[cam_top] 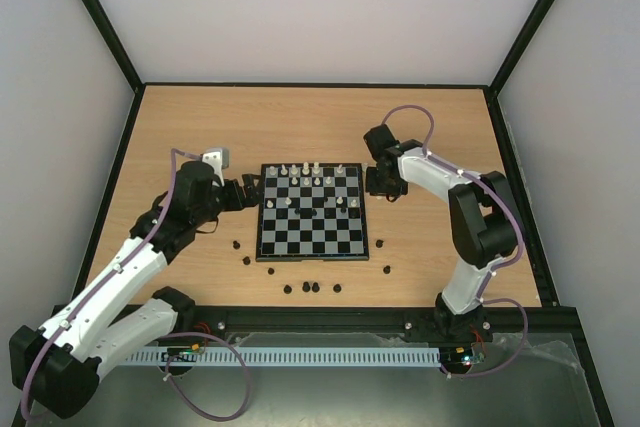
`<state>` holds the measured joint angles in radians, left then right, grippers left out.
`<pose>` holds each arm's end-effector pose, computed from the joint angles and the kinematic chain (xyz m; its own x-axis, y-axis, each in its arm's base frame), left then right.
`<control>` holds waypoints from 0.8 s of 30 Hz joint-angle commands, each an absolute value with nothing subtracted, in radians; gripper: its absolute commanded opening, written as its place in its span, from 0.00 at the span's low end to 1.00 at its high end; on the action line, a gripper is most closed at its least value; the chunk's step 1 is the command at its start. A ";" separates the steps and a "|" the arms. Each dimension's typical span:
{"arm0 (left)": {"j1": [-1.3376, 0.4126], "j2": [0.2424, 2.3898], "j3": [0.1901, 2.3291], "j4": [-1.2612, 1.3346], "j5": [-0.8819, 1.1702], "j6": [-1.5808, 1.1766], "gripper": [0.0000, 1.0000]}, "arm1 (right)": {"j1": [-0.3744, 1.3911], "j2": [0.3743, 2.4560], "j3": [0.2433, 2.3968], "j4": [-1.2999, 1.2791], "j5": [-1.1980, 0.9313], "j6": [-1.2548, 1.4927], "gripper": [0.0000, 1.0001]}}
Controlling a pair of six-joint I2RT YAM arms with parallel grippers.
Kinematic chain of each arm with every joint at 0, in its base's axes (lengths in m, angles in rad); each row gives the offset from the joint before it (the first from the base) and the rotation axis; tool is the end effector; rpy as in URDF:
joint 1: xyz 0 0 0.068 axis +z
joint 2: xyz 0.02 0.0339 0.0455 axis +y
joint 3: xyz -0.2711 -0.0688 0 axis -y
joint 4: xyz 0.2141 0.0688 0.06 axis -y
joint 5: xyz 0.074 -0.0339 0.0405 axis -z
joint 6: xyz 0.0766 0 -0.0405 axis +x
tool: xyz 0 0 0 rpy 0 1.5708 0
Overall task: Set up the chess pieces on the board
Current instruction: Pick up the chess piece at the center of the board.
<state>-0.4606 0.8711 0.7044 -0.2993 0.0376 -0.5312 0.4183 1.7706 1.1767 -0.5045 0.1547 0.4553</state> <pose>0.1788 -0.0919 0.2769 -0.5873 -0.2737 -0.7617 0.2050 0.8601 -0.4671 0.3273 0.1326 0.1758 -0.8791 0.0847 -0.4690 0.0549 0.9955 0.0769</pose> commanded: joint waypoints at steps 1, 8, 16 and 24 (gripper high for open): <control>-0.465 0.854 0.682 -0.272 0.041 -0.542 0.99 | 0.414 1.808 1.190 -0.566 0.169 0.449 0.29; -0.465 0.868 0.687 -0.283 0.034 -0.548 1.00 | 0.414 1.833 1.204 -0.557 0.157 0.445 0.22; -0.465 0.873 0.689 -0.284 0.026 -0.548 0.99 | 0.414 1.830 1.207 -0.548 0.168 0.446 0.21; -0.465 0.884 0.689 -0.281 0.026 -0.549 0.99 | 0.411 1.820 1.210 -0.541 0.171 0.446 0.16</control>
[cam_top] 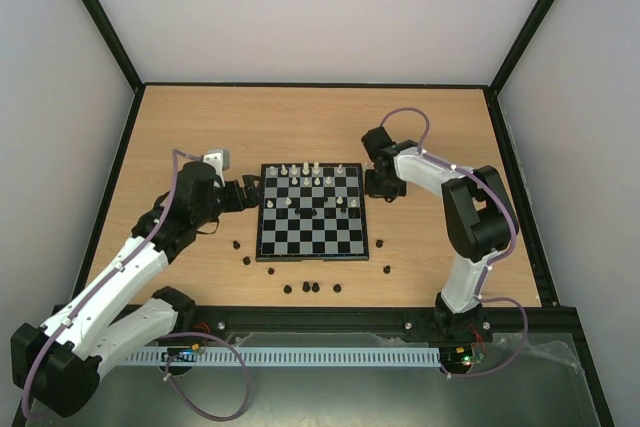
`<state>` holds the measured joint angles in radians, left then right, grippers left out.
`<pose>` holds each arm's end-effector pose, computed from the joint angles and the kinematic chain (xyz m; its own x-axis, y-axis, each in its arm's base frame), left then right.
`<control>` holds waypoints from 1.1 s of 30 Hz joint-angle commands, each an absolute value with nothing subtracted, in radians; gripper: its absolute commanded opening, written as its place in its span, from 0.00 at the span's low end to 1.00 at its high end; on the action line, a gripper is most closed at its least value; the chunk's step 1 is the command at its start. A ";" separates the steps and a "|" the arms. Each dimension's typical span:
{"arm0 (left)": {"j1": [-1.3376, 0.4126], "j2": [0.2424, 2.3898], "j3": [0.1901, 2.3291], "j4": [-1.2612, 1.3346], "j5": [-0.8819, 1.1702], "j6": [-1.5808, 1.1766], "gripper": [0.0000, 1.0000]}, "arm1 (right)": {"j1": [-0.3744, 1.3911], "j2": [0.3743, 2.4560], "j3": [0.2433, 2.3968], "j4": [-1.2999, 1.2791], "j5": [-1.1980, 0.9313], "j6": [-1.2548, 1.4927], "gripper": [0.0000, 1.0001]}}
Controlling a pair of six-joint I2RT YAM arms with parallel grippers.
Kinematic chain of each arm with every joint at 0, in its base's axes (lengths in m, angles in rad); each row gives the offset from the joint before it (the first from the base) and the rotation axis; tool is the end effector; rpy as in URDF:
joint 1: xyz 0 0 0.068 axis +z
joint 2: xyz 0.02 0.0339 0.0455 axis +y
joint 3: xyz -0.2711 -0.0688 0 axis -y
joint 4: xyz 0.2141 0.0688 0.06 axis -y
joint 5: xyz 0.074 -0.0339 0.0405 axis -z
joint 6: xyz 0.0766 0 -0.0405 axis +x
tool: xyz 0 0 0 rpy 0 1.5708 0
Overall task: Set up the chess pieces on the board
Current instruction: Pick up the chess piece at the center of the board, then place the chess piece on the chessboard.
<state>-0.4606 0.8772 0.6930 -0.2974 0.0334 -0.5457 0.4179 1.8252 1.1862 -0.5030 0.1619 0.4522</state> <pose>0.1794 -0.0919 0.2720 -0.5990 -0.2819 -0.7495 0.1870 0.8609 -0.4732 0.3323 0.1340 0.1603 -0.8959 0.0740 -0.4380 0.0580 0.9971 0.0498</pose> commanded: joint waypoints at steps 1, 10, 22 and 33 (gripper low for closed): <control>-0.465 0.884 0.690 -0.281 0.026 -0.548 0.99 | 0.412 1.819 1.210 -0.539 0.170 0.446 0.15; -0.465 0.883 0.693 -0.285 0.028 -0.544 0.99 | 0.410 1.816 1.213 -0.532 0.172 0.445 0.09; -0.465 0.908 0.695 -0.280 0.029 -0.544 1.00 | 0.413 1.744 1.235 -0.571 0.172 0.446 0.04; -0.465 0.904 0.695 -0.287 0.019 -0.547 1.00 | 0.463 1.777 1.430 -0.674 0.149 0.419 0.04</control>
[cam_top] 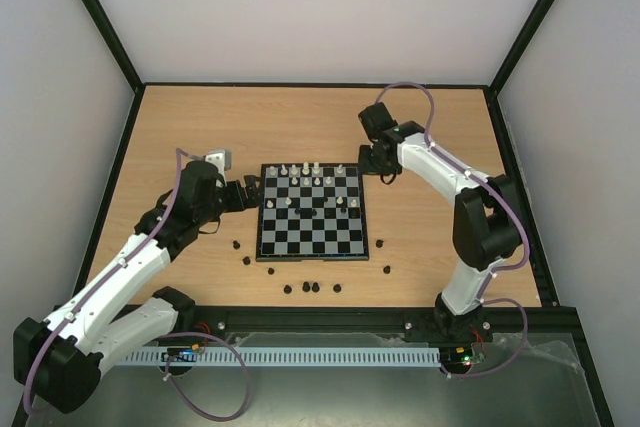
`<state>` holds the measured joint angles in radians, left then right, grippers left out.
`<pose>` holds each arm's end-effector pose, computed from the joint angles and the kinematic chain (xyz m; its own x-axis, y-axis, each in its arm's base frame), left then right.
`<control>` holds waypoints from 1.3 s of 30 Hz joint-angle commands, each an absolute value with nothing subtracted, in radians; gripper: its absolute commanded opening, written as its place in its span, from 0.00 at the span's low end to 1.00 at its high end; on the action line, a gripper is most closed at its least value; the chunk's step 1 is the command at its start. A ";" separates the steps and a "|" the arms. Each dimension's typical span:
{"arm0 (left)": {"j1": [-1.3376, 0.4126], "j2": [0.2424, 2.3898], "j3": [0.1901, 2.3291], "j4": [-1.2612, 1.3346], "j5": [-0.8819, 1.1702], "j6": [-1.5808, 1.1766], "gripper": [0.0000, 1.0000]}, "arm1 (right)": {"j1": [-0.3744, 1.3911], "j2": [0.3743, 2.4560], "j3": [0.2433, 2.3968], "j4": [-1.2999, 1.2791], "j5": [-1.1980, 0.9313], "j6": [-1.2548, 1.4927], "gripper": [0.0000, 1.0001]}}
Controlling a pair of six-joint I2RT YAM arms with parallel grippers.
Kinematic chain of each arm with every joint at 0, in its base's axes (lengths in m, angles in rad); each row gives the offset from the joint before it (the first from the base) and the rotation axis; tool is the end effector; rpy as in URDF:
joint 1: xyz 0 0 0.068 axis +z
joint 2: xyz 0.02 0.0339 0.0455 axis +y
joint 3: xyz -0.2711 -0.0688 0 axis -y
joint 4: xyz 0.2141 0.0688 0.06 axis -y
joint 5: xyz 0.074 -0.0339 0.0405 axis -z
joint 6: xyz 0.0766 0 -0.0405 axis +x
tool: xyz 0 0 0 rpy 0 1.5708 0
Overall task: Set up the chess pieces on the board
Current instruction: Place the chess piece on the chessboard.
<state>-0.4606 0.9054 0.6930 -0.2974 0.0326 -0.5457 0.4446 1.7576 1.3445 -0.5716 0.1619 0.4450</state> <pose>0.1834 -0.0938 0.2668 -0.6175 -0.2727 -0.7378 0.1746 0.8671 -0.4666 0.3423 0.1494 0.2243 -0.8269 0.0766 -0.5570 0.0133 0.9931 0.1169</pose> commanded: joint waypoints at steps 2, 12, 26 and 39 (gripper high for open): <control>-0.465 0.902 0.695 -0.287 0.015 -0.547 1.00 | 0.467 1.806 1.476 -0.693 0.144 0.408 0.04; -0.464 0.902 0.698 -0.284 0.009 -0.546 0.99 | 0.477 1.965 1.669 -0.766 0.120 0.372 0.04; -0.463 0.905 0.693 -0.280 0.009 -0.547 0.99 | 0.498 2.123 1.788 -0.824 0.106 0.346 0.04; -0.464 0.903 0.689 -0.279 0.009 -0.547 0.99 | 0.506 2.188 1.826 -0.862 0.145 0.344 0.04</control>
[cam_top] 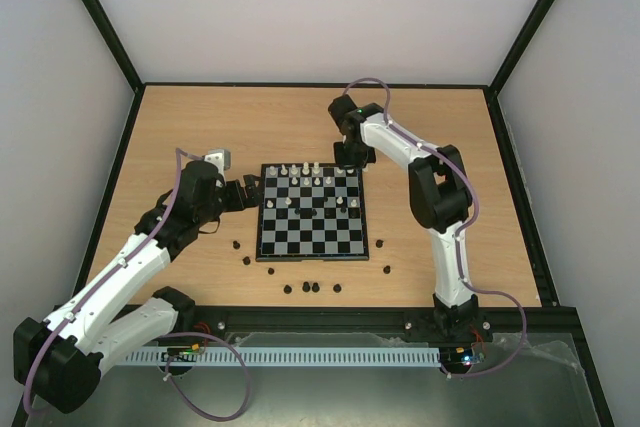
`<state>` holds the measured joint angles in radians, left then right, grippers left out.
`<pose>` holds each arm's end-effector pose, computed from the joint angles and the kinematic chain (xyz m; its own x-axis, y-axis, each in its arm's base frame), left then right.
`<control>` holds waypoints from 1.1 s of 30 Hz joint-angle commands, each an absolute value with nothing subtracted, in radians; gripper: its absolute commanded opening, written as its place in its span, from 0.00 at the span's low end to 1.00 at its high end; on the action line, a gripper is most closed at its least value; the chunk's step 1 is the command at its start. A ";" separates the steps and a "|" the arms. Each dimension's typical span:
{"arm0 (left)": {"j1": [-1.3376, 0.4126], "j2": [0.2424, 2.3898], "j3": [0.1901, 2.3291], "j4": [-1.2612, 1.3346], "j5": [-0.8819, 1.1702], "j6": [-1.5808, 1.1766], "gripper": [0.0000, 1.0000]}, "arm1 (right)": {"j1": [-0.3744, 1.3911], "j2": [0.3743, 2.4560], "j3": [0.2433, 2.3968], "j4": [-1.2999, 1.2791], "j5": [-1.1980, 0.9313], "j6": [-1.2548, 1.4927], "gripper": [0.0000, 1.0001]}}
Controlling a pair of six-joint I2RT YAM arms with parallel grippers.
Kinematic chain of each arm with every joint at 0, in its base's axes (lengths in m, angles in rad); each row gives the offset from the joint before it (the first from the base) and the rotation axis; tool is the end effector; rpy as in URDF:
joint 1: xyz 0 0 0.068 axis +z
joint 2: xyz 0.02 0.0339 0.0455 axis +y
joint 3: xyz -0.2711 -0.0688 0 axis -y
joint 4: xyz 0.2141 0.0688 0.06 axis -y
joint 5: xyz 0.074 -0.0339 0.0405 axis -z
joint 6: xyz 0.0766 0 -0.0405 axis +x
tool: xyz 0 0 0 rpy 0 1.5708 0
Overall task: Set up the chess pieces on the board
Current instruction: Place the chess piece on the chessboard.
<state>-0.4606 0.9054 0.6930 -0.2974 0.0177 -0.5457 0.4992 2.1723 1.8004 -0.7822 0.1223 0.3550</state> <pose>0.1839 -0.0928 0.2668 -0.6115 -0.2759 -0.7416 0.1648 0.8723 -0.4604 0.4043 0.2098 0.1779 -0.9029 -0.0994 -0.4183 -0.1258 0.9914 0.0361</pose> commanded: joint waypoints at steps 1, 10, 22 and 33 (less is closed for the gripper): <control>-0.463 0.904 0.689 -0.278 0.009 -0.547 1.00 | 0.506 2.187 1.825 -0.863 0.148 0.344 0.04; -0.464 0.906 0.686 -0.278 0.009 -0.545 1.00 | 0.506 2.199 1.821 -0.856 0.153 0.343 0.05; -0.463 0.907 0.687 -0.277 0.006 -0.546 0.99 | 0.504 2.202 1.824 -0.834 0.140 0.343 0.07; -0.463 0.899 0.686 -0.278 0.005 -0.547 1.00 | 0.505 2.199 1.822 -0.825 0.137 0.345 0.18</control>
